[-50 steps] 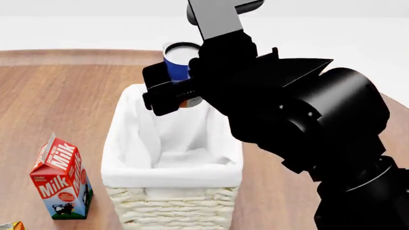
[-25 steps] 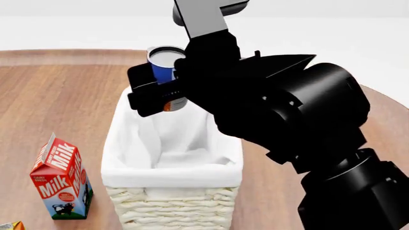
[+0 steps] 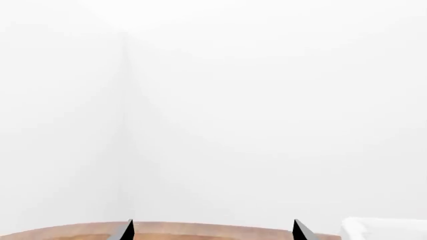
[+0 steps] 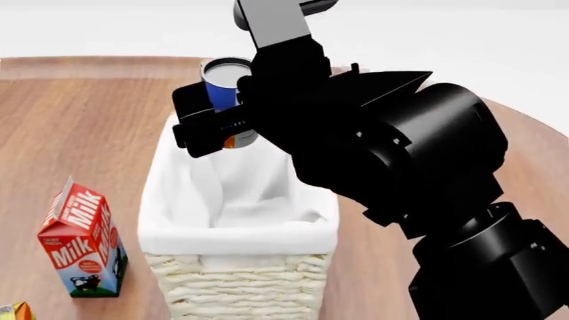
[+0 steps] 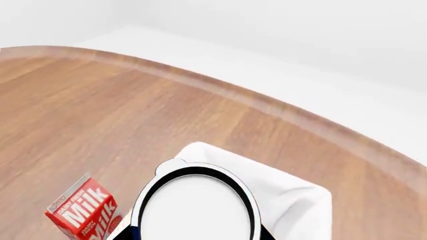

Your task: Pick up the alphabet soup, and put it in the basket.

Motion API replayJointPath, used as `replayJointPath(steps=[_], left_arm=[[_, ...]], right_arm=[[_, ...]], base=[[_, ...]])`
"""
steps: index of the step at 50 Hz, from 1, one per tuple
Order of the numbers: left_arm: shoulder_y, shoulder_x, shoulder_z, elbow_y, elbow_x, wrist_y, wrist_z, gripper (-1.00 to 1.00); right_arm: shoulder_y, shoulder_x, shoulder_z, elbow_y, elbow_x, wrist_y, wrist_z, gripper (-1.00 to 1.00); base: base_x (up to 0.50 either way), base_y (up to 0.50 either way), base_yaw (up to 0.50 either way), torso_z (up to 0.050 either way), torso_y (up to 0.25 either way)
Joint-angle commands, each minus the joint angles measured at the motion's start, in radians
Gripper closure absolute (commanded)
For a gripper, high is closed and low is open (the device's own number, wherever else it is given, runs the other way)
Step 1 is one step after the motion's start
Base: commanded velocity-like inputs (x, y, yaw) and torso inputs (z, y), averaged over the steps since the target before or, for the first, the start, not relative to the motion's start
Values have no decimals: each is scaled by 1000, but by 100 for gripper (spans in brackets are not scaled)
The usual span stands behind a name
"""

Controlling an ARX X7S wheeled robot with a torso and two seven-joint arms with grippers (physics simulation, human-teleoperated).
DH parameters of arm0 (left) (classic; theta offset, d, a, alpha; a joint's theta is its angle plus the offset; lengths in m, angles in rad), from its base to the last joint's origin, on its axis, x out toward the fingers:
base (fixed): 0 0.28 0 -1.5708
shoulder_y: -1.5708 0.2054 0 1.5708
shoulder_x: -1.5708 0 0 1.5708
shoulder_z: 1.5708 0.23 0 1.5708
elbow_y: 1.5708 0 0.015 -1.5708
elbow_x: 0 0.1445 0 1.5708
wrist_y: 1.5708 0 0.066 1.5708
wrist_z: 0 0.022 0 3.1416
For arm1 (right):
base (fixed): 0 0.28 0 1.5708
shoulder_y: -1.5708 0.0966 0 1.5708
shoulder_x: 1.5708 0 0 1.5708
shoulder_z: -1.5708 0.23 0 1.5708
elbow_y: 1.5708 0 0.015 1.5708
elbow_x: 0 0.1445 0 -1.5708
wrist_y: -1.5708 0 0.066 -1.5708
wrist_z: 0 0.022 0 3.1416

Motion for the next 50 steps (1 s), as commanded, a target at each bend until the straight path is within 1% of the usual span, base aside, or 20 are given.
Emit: replayJointPath(steps=[1,43,44,50], left_arm=[[-1,-1,5,-1,1,-1,-1,-100],[-1,-9,10,-2,-3,13,-10,-100],[-1,-14,15,-4,-23,23,1,-100],[-3,-12,15,-5,-13,17,-4,-100]], right_arm=[[10,2,5,-14,-18,2,-5,100],[15,1,-15,-22,-14,1,4,100],[15,1,-15,-21,-13,-1,3,100],[15,2,-17,-25,-11,0,5,100]], base=[[0,0,0,0,-160],[-1,0,0,0,-115],[0,0,0,0,-21],[0,0,0,0,0]])
